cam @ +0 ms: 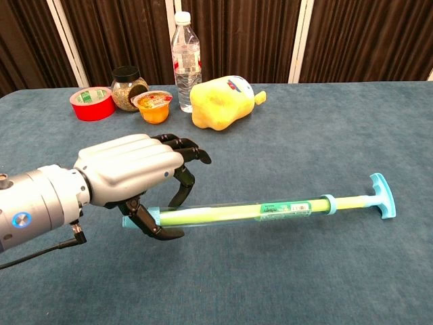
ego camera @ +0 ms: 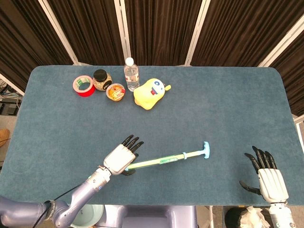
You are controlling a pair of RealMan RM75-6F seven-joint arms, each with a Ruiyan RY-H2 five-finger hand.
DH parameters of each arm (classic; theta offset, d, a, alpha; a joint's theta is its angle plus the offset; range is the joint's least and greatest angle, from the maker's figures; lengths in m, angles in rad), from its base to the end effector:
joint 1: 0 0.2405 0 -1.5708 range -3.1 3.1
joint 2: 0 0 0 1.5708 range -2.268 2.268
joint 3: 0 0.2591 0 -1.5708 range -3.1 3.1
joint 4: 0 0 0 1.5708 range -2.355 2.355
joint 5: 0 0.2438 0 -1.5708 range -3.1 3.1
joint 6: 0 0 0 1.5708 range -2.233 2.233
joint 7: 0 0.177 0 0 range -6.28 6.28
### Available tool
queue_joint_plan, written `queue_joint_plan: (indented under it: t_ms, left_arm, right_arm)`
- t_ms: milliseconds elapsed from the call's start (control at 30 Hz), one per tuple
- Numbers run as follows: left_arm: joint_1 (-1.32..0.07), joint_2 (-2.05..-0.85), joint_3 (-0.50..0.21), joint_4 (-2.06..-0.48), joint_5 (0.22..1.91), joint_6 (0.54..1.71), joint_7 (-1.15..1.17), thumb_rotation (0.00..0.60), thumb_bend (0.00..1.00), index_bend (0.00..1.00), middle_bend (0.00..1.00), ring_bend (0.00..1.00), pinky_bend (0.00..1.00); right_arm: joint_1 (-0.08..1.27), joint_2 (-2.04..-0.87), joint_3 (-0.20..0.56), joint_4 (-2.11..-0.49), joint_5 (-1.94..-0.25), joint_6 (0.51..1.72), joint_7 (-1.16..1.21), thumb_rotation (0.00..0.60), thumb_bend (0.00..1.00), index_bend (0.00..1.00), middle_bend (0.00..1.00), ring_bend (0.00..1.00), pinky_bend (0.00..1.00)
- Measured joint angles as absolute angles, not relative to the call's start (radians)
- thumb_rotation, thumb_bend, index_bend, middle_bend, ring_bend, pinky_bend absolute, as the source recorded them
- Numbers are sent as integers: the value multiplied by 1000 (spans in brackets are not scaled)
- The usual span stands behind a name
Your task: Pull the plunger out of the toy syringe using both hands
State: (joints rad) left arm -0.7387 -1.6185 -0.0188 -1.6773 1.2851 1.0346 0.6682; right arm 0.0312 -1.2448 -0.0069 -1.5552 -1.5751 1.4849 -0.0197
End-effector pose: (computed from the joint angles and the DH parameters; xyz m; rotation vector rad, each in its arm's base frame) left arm -0.0823 0.2809 -0.1059 -2.1996 -0.6037 -0.9247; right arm -0.3263 -0.1848 0.0781 1.4366 -0.9870 0.9084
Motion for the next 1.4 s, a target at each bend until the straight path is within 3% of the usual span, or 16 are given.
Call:
queue_joint_plan:
  t_ms: [433,833,1400]
  left_arm:
    - [-763,-1591,-29,-1676,1323,993,619,600,339,608,86,0,60]
    - [-775,-1590,-34,-1667,1329,974,606,600,339,608,86,0,60]
    - [-796,-1591,-73,-1664,1311,965,601,600,339,613,85,0,60]
  right_arm:
    - [84,-1297,34,-1646,-1525,1411,-127,600,211,305,58,6,0]
    - [147,-1445,102,-1664,-1358,1323,-300,600,217,306,58,7,0]
    - [195,-1597,143,-1631,-1244,1303,-419,600,224,346,61,6,0]
